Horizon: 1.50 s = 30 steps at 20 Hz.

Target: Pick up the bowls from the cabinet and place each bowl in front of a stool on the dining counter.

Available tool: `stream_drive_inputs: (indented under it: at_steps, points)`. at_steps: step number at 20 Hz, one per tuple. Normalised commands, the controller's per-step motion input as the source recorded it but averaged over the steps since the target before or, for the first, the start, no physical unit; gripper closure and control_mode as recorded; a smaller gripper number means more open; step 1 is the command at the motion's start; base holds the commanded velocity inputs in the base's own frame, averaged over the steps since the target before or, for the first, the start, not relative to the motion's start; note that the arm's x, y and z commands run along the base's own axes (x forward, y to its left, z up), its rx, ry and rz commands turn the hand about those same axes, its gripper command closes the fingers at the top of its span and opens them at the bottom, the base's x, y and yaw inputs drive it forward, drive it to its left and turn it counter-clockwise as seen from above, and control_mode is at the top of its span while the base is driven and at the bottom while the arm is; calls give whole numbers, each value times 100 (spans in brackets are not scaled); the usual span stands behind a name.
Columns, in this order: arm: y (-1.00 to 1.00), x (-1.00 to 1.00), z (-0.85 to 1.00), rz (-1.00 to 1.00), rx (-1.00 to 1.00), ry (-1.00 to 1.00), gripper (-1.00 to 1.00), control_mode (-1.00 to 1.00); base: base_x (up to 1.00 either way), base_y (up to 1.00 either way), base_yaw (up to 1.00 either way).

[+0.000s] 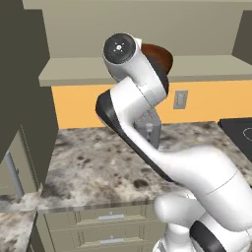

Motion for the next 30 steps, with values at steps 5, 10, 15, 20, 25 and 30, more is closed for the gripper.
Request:
stream_drive_inputs:
  at_steps: [5, 10, 15, 20, 25, 30]
  points:
    - [-64, -100, 0, -23, 10, 5, 100, -100, 0, 0, 0]
    - [-65, -100, -2, -28, 10, 14, 100, -100, 0, 0, 0]
    - [-62, -99, -30, -27, 8, 14, 100, -100, 0, 0, 0]
    - [-27, -70, -58, -14, 3, 6, 100, -100, 0, 0, 0]
    - [-13, -8, -59, 0, 1, 1, 100, -100, 0, 0, 0]
    - [0, 0, -32, 0, 2, 1, 100, -100, 0, 0, 0]
